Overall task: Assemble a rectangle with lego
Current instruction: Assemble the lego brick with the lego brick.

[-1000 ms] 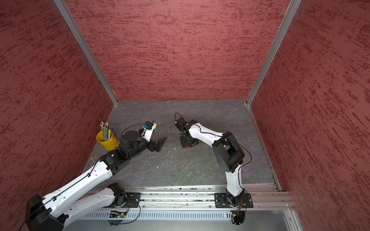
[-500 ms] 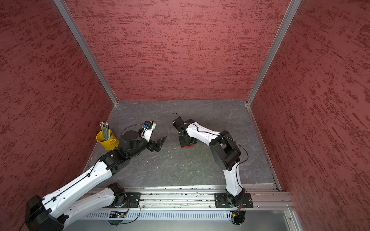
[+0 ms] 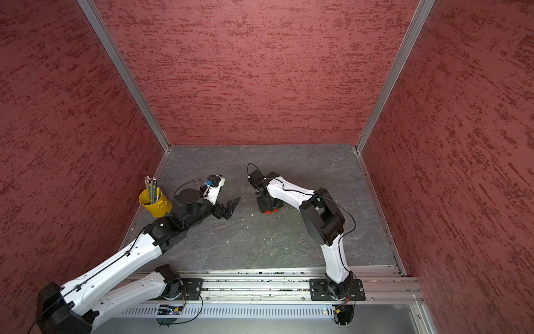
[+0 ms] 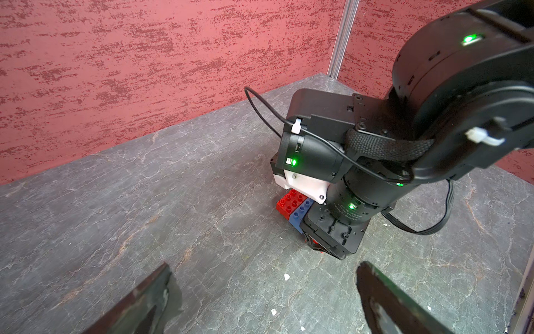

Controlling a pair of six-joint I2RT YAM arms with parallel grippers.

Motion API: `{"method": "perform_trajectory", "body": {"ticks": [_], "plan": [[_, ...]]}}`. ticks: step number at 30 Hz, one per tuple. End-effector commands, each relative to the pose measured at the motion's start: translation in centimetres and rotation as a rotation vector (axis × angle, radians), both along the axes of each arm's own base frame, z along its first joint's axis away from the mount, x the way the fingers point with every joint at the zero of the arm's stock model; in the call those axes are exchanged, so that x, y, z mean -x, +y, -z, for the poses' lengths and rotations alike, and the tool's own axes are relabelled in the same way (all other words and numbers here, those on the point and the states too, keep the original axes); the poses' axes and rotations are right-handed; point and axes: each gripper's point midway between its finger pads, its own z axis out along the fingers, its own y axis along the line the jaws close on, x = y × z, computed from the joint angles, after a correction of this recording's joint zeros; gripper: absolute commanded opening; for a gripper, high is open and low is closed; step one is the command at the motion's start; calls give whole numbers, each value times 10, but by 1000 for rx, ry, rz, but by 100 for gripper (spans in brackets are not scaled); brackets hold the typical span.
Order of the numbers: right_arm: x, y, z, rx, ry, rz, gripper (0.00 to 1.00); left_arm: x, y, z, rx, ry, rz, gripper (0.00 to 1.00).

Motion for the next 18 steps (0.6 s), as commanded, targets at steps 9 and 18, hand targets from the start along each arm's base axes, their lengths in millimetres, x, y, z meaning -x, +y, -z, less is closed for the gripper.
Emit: {"method": "perform_trajectory", "body": {"ticks": [9,18], "plan": [[6,-6,13,68,30,-19,51,1,5,0,-3,-8,-9,100],[4,-11,12,81,18,-12,51,1,4,0,-1,-7,-7,100]]}}
